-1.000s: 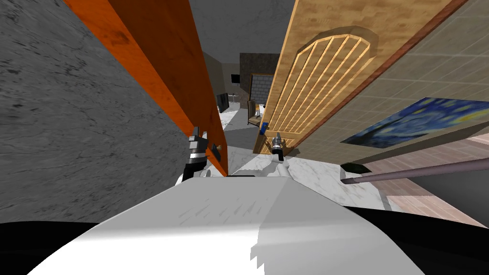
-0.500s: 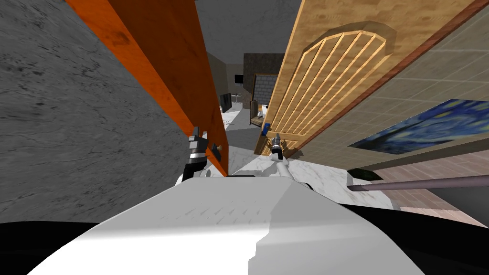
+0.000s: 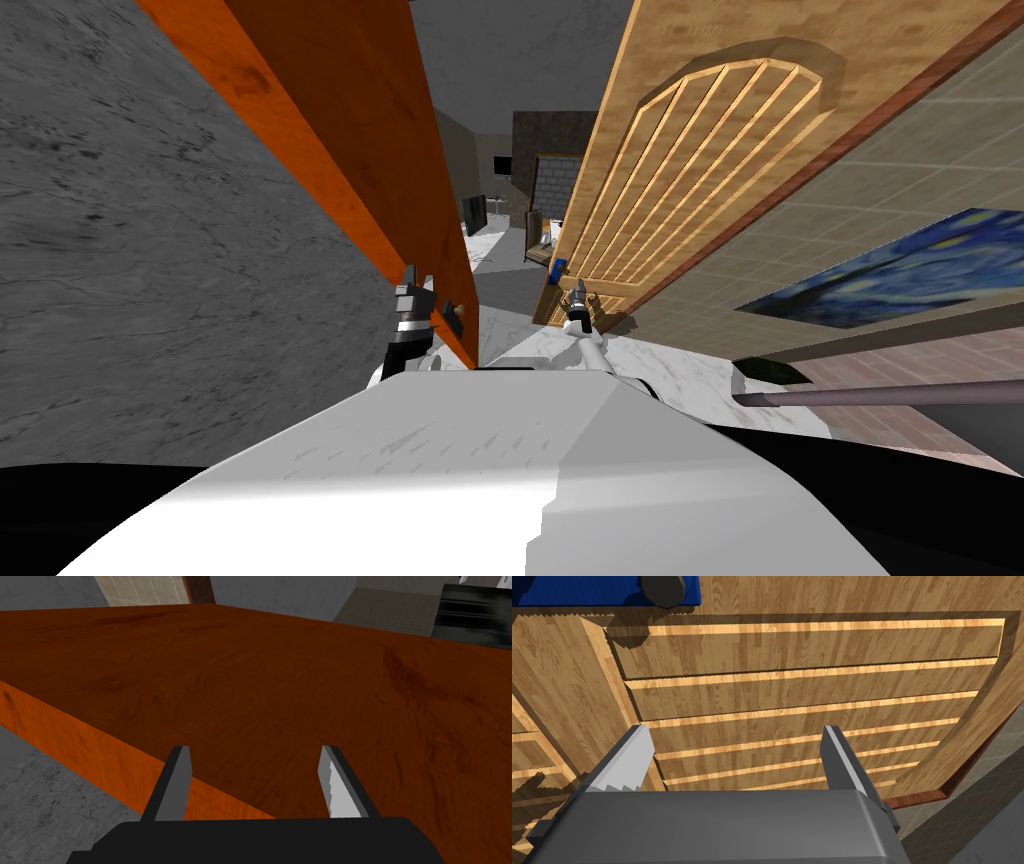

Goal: Pull the door open

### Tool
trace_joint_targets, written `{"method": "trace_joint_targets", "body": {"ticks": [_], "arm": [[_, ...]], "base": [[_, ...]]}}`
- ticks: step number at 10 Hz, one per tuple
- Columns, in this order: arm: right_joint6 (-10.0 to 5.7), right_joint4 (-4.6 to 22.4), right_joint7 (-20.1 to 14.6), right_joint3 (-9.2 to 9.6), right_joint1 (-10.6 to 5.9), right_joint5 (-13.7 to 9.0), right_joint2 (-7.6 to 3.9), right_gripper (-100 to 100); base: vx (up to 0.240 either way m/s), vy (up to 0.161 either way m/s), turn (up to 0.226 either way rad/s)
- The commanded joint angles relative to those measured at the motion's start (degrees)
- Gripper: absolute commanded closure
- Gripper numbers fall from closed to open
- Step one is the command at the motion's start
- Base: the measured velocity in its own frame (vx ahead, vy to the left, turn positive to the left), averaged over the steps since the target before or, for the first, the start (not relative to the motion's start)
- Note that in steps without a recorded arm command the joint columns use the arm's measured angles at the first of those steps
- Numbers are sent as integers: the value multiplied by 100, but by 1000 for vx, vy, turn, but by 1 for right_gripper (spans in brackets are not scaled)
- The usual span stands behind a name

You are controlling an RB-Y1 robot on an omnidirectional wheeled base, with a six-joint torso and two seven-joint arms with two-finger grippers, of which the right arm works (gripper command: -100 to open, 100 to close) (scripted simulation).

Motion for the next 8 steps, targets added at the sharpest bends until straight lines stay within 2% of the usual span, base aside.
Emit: {"method": "trace_joint_targets", "body": {"ticks": [1, 5, 6, 7, 8], "arm": [[0, 0, 1, 0, 0, 0, 1, -100], [0, 0, 1, 0, 0, 0, 1, -100], [177, 167, 67, -83, -116, 1, 41, -100], [177, 167, 67, -83, -116, 1, 41, -100], [301, 283, 113, -142, -198, 2, 68, -100]], "base": [[0, 0, 0], [1, 3, 7], [9, -99, 239], [-6, -120, 179], [5, -114, 170]]}}
